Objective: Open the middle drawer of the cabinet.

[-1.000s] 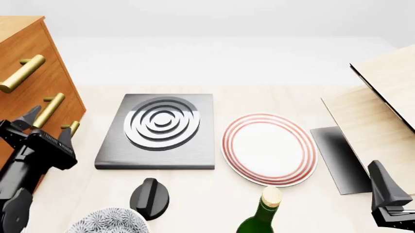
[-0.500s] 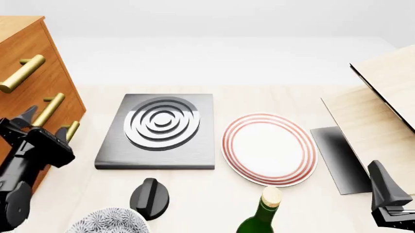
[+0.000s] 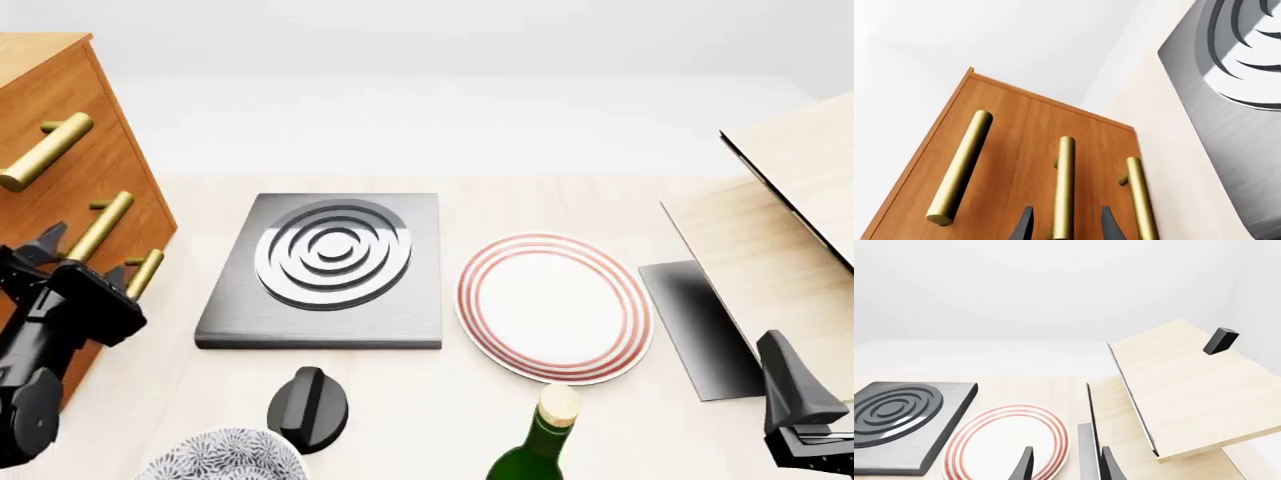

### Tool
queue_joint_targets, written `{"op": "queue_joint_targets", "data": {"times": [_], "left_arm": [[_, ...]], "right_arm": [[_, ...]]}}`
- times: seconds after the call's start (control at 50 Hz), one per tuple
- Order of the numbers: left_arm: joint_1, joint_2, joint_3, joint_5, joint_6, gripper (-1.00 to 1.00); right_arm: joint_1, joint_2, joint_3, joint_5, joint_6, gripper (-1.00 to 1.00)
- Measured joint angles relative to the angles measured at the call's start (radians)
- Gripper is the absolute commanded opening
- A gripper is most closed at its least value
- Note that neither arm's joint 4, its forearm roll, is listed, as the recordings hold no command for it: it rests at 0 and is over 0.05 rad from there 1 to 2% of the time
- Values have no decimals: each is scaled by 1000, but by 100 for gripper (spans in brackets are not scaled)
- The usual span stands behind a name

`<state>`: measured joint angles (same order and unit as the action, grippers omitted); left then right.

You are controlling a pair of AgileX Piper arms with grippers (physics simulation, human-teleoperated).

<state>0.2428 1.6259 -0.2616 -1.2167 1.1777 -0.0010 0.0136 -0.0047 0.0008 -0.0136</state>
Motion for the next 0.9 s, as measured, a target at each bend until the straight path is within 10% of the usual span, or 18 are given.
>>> {"op": "queue_joint_targets", "data": {"times": [0.12, 0.14, 0.9], "left_arm": [[11, 11, -5, 0, 5, 100], [13, 12, -5, 0, 6, -100], [-18, -13, 4, 4, 27, -100]], "right_arm": [[0, 0, 0, 0, 0, 100], [0, 0, 0, 0, 0, 100], [0, -1, 0, 1, 0, 100]]}}
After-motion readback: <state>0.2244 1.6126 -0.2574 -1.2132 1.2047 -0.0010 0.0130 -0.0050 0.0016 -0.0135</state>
